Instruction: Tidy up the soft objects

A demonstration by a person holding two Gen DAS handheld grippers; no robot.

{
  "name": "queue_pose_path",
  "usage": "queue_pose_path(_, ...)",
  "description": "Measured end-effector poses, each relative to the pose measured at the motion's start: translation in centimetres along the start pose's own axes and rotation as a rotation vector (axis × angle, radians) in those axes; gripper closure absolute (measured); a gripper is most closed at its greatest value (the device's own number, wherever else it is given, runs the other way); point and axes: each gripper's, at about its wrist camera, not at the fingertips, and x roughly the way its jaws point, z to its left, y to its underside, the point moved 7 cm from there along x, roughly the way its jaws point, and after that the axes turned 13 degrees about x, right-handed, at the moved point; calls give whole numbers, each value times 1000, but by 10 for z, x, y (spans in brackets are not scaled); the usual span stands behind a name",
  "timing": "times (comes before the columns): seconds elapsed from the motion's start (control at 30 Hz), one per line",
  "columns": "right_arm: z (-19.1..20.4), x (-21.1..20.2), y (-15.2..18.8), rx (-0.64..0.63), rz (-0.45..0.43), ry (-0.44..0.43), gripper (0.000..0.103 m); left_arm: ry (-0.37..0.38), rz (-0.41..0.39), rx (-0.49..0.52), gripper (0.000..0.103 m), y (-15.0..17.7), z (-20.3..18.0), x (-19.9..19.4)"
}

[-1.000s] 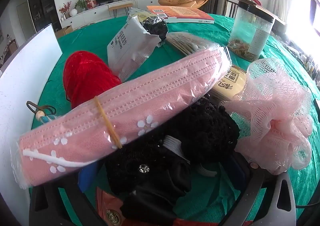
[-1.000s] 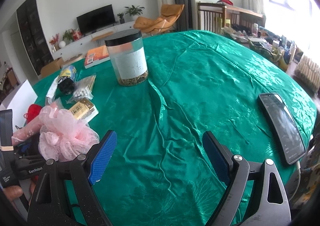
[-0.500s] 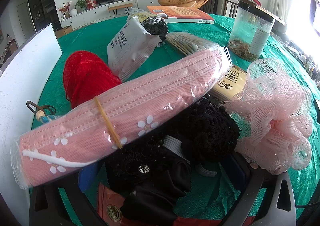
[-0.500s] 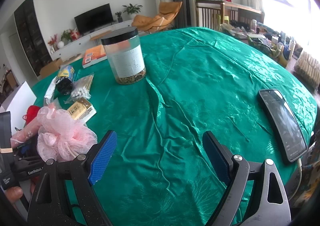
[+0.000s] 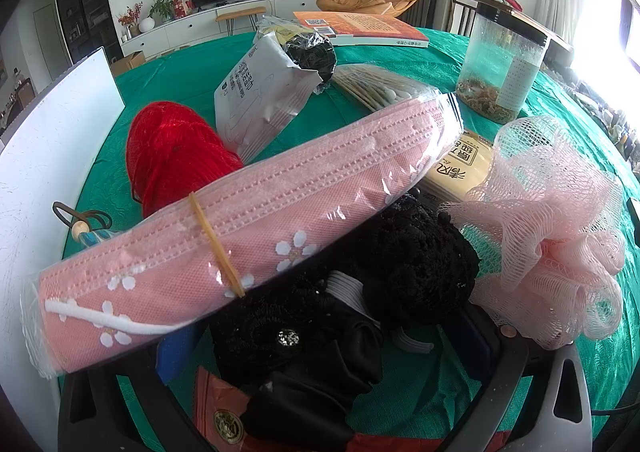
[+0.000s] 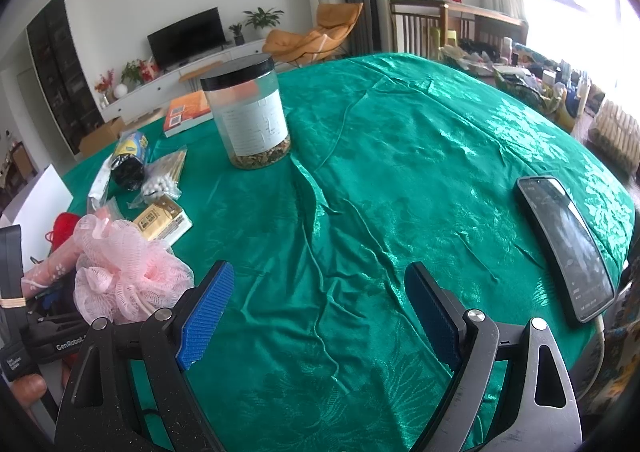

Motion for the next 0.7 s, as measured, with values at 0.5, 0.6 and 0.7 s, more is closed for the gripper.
queue_pose_path(0.5,-2,0,-1,10,-9,-7,14,-1,-1,0,0,0,0,0)
queue_pose_path(0.6,-1,0,-1,14,-11,-12,14,-1,-1,0,0,0,0,0)
queue_pose_path(0.7,-1,0,-1,15,-12,-13,14,-1,-1,0,0,0,0,0)
